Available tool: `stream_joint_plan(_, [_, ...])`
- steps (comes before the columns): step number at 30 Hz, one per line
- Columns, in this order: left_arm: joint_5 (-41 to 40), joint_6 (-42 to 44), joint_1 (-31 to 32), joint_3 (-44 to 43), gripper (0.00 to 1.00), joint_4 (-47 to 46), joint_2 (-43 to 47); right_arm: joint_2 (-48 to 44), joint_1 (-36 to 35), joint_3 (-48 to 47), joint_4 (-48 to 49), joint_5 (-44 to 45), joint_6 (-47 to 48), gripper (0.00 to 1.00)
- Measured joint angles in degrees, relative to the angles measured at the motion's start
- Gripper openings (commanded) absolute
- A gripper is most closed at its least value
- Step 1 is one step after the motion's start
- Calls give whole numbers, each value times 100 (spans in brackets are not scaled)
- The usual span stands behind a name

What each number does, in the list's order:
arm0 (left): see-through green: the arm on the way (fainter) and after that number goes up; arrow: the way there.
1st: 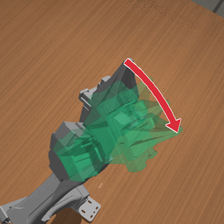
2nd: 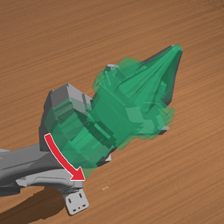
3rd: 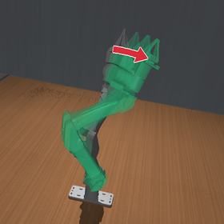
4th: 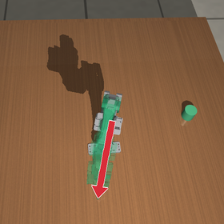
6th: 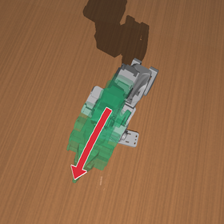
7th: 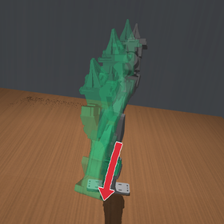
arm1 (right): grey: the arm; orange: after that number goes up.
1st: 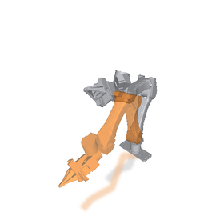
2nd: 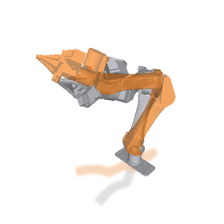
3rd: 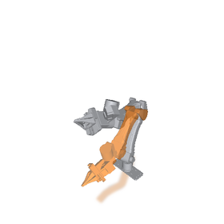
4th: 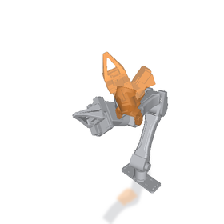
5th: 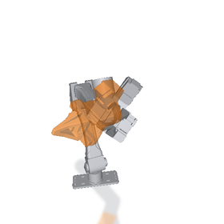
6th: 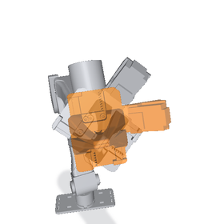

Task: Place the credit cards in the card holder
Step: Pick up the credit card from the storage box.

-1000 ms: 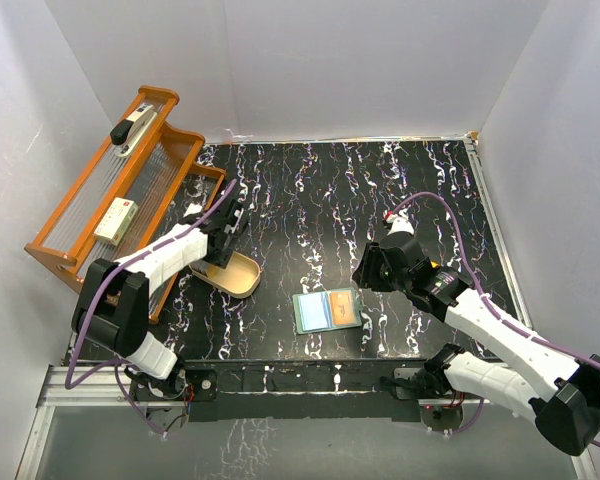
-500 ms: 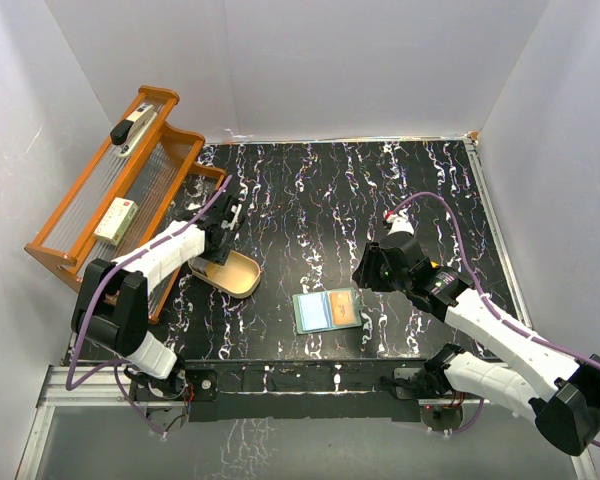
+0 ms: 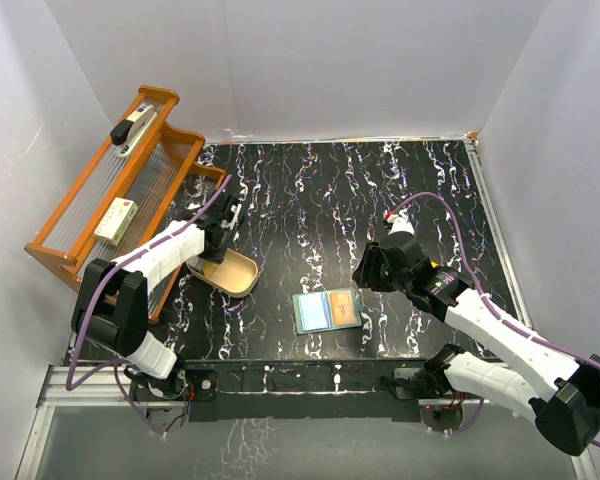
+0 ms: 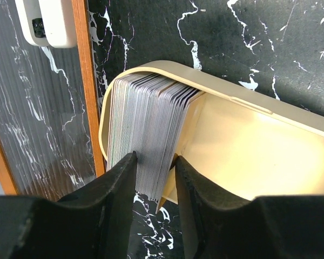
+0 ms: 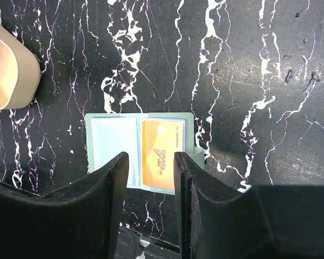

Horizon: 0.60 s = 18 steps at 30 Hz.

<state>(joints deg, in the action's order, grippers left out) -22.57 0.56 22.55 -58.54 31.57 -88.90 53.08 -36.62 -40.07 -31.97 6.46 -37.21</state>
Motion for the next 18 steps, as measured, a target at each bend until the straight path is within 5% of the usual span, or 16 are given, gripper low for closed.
stream_joint_plan(14, [306,-81,-11,-205,1,197,15,2,0,0,0,-2,-28,38])
stream_joint_plan(18, [575,-164,-11,-348,0,354,44,2,0,0,2,-31,-31,39])
